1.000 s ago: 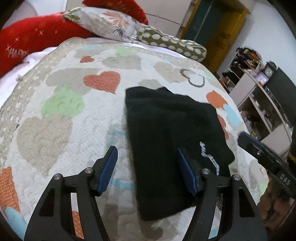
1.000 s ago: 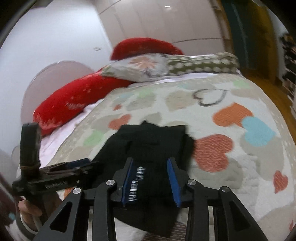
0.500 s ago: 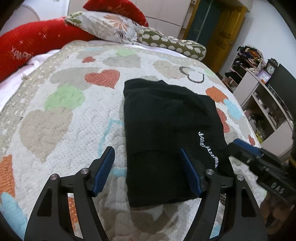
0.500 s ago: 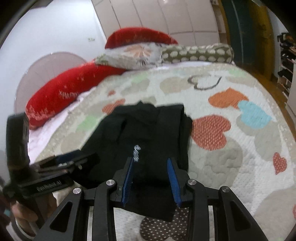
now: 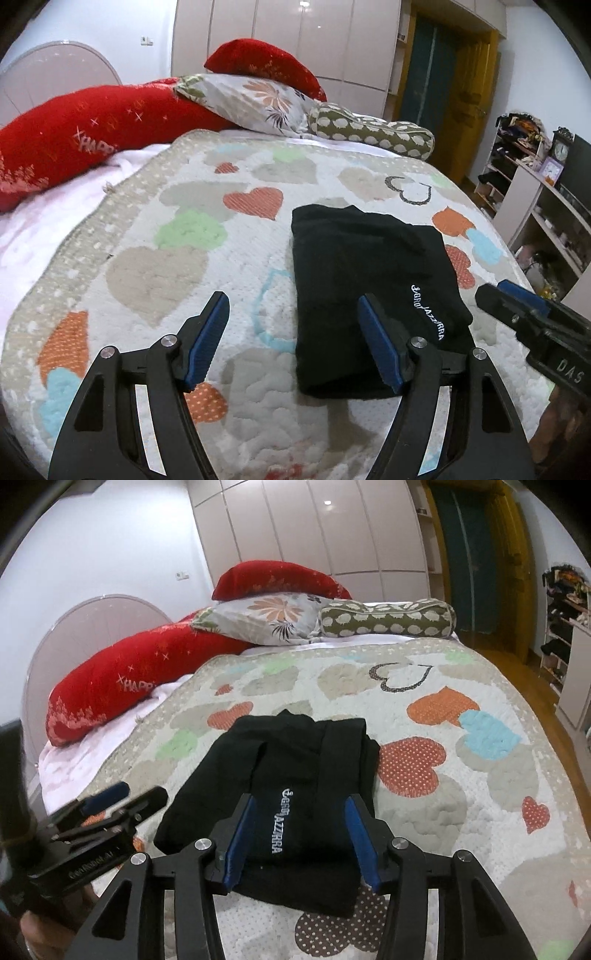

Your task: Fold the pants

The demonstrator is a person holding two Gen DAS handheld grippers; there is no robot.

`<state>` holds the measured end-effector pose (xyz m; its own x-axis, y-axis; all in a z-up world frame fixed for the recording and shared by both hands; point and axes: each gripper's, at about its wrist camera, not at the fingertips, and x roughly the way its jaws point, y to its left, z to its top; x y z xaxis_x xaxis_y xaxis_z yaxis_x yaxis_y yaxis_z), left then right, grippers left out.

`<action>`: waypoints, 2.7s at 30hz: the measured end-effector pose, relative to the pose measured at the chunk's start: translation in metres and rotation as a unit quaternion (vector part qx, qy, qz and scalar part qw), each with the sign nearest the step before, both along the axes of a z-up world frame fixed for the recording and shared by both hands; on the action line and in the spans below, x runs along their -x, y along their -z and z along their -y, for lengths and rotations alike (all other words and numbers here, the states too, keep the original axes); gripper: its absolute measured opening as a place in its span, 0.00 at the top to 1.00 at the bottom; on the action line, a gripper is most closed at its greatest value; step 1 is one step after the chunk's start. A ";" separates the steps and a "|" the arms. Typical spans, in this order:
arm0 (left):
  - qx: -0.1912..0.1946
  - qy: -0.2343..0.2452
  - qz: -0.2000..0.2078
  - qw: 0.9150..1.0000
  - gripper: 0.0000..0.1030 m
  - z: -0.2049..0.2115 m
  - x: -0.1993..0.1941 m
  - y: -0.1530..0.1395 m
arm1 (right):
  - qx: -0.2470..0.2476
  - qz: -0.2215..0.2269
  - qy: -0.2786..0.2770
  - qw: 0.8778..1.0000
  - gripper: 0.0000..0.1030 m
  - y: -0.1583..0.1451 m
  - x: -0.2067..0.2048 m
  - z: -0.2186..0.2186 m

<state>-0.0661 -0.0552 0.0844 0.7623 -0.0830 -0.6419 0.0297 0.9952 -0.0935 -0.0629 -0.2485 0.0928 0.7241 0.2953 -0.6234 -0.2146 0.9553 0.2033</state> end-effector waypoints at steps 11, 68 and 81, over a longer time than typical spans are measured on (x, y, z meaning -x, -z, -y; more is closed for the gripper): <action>-0.016 0.016 0.002 1.000 0.30 0.007 0.012 -0.008 | -0.003 0.005 0.000 1.000 0.49 -0.002 0.012 0.002; -0.052 0.035 0.037 0.997 0.30 0.023 0.009 -0.022 | -0.011 -0.018 0.004 1.000 0.42 0.007 0.000 0.007; -0.047 0.030 0.035 0.998 0.30 0.023 0.009 -0.019 | -0.013 -0.015 0.002 1.000 0.42 0.007 0.004 0.007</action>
<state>-0.0747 -0.0783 0.1033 0.8013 -0.0722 -0.5938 0.0936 0.9956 0.0052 -0.0666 -0.2553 0.0857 0.7064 0.3080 -0.6373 -0.2038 0.9507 0.2335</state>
